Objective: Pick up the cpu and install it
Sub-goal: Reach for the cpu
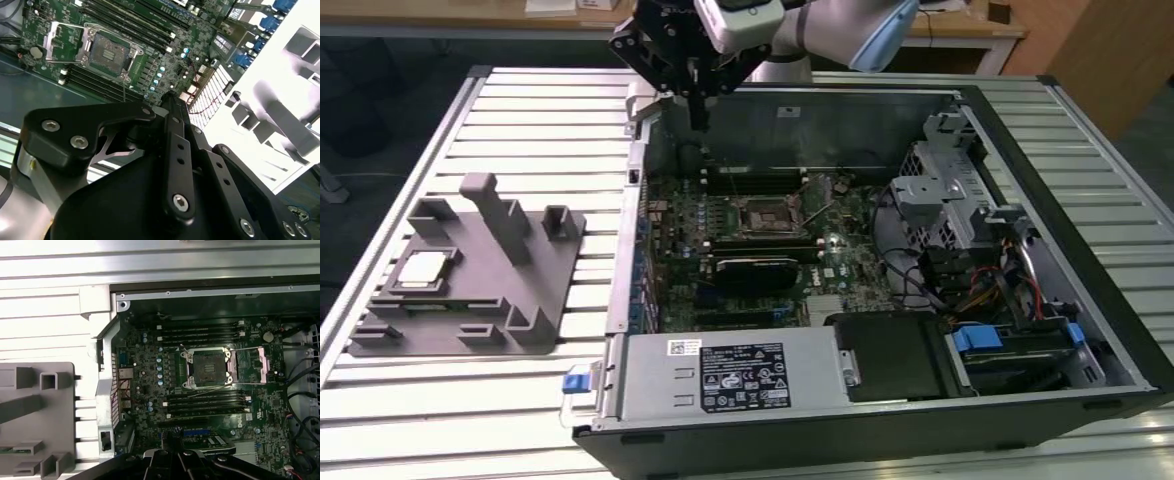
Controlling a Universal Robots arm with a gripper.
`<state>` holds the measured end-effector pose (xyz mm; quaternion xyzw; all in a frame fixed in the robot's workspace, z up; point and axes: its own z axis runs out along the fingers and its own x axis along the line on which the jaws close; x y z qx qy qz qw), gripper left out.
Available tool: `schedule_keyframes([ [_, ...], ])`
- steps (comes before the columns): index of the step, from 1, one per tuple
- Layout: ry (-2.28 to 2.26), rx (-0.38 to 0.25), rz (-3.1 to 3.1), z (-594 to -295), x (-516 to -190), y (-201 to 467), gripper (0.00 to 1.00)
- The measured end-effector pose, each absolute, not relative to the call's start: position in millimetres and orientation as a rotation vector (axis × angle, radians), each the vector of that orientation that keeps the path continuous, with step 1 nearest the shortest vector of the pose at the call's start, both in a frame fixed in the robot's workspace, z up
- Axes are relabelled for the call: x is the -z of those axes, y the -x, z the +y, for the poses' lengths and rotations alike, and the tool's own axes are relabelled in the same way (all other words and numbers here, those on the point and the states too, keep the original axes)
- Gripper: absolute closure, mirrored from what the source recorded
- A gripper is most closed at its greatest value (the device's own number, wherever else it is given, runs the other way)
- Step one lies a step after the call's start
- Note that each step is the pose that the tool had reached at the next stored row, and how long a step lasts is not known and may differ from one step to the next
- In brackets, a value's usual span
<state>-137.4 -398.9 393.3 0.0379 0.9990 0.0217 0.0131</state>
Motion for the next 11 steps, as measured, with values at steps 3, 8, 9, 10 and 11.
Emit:
schedule_keyframes([
  [3,-0.118,-0.068,3.112,-399,-393,144,0.89],
  [8,-0.118,-0.068,3.112,-399,-393,155,0.89],
  [9,-0.118,-0.068,3.112,-399,-393,157,0.89],
  [10,-0.118,-0.068,3.112,-399,-393,160,0.89],
  [11,-0.118,-0.068,3.112,-399,-393,162,0.89],
])
